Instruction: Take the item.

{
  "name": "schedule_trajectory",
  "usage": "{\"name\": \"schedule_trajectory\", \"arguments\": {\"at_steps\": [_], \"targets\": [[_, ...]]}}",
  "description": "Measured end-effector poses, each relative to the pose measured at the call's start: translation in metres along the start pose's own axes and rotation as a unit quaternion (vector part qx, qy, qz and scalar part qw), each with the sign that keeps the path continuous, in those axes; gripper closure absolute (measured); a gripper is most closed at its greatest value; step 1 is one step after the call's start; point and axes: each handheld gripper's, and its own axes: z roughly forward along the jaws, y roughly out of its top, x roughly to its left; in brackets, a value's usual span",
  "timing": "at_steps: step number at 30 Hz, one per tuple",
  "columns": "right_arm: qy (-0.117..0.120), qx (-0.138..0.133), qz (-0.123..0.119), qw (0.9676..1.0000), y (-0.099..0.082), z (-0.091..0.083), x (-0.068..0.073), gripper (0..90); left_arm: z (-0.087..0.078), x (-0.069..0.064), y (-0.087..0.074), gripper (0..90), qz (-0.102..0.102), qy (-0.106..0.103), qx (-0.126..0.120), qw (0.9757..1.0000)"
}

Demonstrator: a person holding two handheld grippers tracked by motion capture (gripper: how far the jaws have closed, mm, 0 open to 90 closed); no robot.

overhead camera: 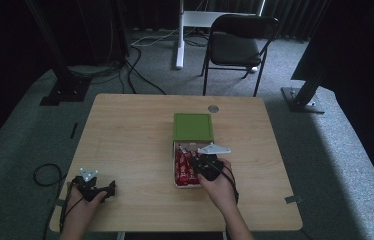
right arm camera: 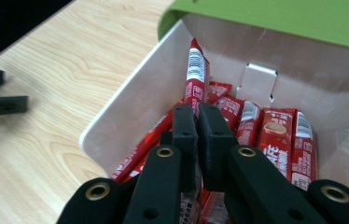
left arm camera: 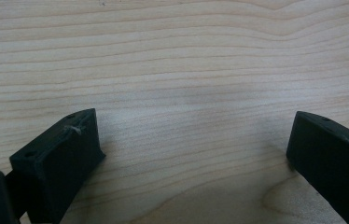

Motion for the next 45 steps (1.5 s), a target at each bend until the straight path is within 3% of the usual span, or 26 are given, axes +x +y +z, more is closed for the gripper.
{"name": "schedule_trajectory", "arguments": {"at_steps": [14,26,32,45], "targets": [[0.023,-0.011,0.0,0.9997,0.004,-0.019,-0.003,86.2,0.0,0.0,0.0,3.5,0.001,0.0,0.002,1.0],[0.033,-0.043,0.006,0.9985,0.013,-0.037,-0.007,86.1,0.0,0.0,0.0,3.6,0.002,0.0,0.002,1.0],[0.025,-0.062,0.005,0.9977,0.017,-0.045,-0.016,86.1,0.0,0.0,0.0,3.6,0.002,0.0,0.002,1.0],[-0.001,-0.091,0.032,0.9953,0.02,-0.063,-0.044,86.1,0.0,0.0,0.0,3.6,0.0,0.0,0.001,1.0]]}}
